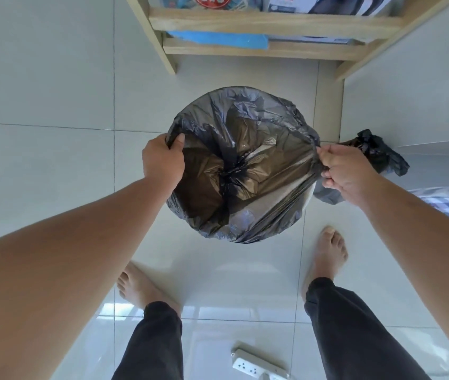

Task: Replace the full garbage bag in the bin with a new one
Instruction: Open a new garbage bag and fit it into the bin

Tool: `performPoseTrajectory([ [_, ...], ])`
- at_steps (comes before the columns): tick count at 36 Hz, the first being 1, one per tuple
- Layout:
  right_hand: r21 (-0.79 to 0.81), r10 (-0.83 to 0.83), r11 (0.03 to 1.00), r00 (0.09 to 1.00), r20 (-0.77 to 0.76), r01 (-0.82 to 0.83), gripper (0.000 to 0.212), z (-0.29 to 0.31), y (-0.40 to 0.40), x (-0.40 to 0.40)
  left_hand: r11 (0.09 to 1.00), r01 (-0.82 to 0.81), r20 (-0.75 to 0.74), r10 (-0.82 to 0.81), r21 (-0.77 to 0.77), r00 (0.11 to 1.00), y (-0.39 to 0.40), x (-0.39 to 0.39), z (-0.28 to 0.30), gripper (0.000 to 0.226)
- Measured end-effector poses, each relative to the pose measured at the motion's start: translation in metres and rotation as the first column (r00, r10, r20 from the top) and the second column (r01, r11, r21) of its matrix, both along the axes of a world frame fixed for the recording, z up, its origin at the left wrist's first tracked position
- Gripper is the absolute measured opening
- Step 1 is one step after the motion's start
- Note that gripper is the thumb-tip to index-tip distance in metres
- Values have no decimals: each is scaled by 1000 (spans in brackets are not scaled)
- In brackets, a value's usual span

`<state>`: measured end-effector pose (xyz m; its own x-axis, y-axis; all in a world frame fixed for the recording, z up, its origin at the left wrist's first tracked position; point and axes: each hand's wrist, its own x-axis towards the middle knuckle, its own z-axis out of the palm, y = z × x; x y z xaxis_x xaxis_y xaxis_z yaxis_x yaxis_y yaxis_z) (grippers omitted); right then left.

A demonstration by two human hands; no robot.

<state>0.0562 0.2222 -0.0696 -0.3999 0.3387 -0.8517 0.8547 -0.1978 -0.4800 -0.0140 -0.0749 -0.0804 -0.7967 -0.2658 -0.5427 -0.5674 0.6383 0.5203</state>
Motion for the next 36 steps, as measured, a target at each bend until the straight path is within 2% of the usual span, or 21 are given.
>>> performPoseTrajectory([
  [2, -15, -40, 999, 999, -4, 40, 32, -11, -1, 0, 1000, -17, 6, 17, 1, 1000, 1, 0, 0, 38],
  [6, 126, -9, 992, 1000, -30, 13, 34, -26, -9, 10, 999, -50, -4, 50, -4, 999, 2, 0, 0, 36],
  [9, 142, -37, 989, 999, -34, 42, 40, -29, -15, 17, 998, -61, -5, 61, -16, 998, 3, 1, 0, 35],
  [11, 122, -82, 989, 996, -21, 84, 40, -22, -21, 18, 998, -61, -8, 61, -24, 998, 2, 3, -1, 35],
  [14, 40, -158, 987, 987, 2, 158, 23, -7, -28, 22, 996, -82, 3, 83, -26, 997, 0, 3, -3, 38],
  [16, 2, -179, 984, 984, 3, 179, 35, 3, -34, 28, 993, -114, 21, 114, -30, 993, -2, 3, -3, 39],
  [17, 62, -163, 984, 986, -34, 164, 43, 5, -37, 31, 991, -132, 27, 133, -30, 991, -2, 3, -3, 39],
  [18, 201, -94, 974, 993, -75, 107, 48, 8, -41, 34, 989, -145, 26, 146, -30, 989, -3, 2, -4, 39],
  [20, 509, 80, 861, 989, -124, -5, 45, 15, -50, 42, 986, -164, 30, 165, -29, 986, -2, 1, -4, 38],
  [21, 588, 118, 808, 985, -123, -23, 42, 18, -56, 45, 985, -171, 33, 172, -23, 985, -1, 1, -3, 37],
  [22, 613, 136, 790, 983, -121, -34, 40, 22, -61, 48, 985, -173, 32, 173, -12, 984, 0, 1, -3, 35],
  [25, 536, 94, 844, 987, -128, -10, 45, 20, -71, 52, 986, -168, 21, 168, -1, 986, 0, 0, -1, 31],
  [29, 571, 64, 820, 985, -162, 41, 39, 16, -69, 40, 989, -145, 7, 145, -19, 989, -1, -2, 0, 32],
  [32, 623, 221, 775, 969, -107, -108, 35, 16, -63, 25, 989, -146, 7, 146, -14, 989, -1, -3, -1, 33],
  [35, 703, 352, 677, 935, -49, -219, 56, 11, -61, 16, 989, -146, -4, 145, -26, 989, 0, -3, -3, 35],
  [36, 702, 364, 672, 931, -37, -235, 59, 11, -62, 13, 989, -146, -8, 146, -33, 989, 0, -3, -3, 36],
])
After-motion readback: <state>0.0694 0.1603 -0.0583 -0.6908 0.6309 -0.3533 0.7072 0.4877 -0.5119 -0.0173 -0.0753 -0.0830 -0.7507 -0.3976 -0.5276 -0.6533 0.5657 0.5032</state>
